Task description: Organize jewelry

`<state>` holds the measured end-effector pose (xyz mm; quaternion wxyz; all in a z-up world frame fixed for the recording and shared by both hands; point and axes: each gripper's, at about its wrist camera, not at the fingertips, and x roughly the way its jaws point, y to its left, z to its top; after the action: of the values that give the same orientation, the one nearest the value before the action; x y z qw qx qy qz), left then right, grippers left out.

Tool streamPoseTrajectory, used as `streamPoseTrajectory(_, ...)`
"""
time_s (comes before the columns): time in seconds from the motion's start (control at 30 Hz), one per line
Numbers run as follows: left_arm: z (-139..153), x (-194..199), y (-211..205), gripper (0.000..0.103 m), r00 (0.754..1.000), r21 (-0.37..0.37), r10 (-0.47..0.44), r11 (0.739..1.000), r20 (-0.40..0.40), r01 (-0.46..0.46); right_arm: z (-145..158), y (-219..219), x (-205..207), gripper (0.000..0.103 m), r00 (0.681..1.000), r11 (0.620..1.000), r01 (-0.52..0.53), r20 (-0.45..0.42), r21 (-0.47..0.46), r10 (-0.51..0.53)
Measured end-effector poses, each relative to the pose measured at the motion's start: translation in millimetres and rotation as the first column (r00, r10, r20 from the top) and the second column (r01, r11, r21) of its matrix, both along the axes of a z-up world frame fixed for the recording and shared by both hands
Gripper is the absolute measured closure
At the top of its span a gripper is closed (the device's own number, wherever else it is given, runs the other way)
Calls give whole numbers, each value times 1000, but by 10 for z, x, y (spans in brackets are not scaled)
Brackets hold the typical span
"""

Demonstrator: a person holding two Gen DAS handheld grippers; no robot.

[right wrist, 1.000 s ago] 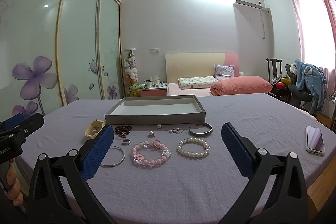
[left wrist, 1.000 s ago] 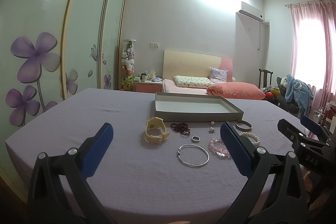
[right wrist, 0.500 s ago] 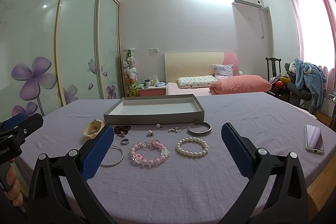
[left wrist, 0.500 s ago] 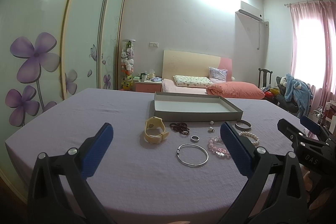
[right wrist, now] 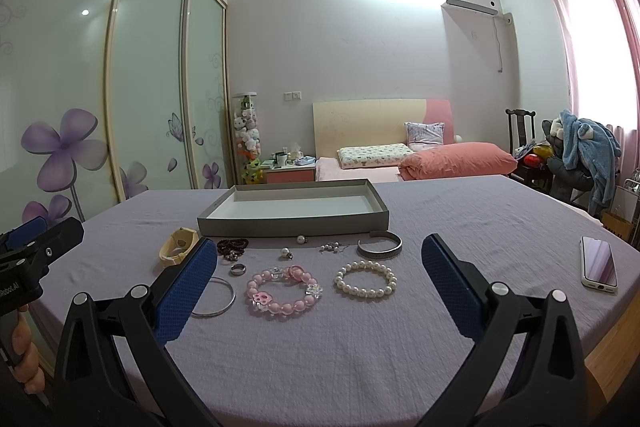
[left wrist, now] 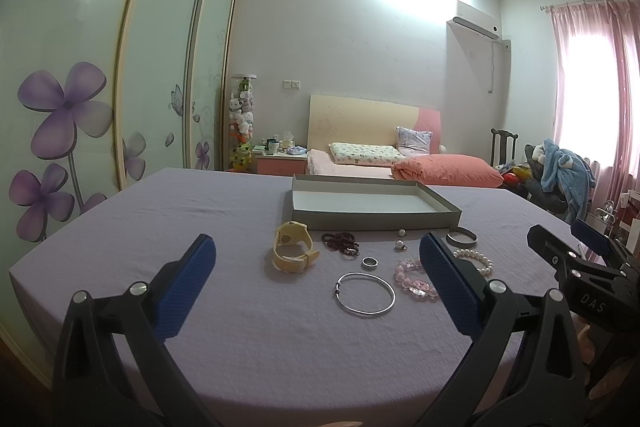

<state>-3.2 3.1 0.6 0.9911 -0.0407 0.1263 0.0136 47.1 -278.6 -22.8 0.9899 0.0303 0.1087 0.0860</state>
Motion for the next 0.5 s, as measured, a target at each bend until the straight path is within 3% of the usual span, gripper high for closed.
streamPoseTrajectory(0.5,-55,59,-91,4,1000,12,7,1000,-17,-7,7,-39,5,2,1000,1000,0,1,4,0)
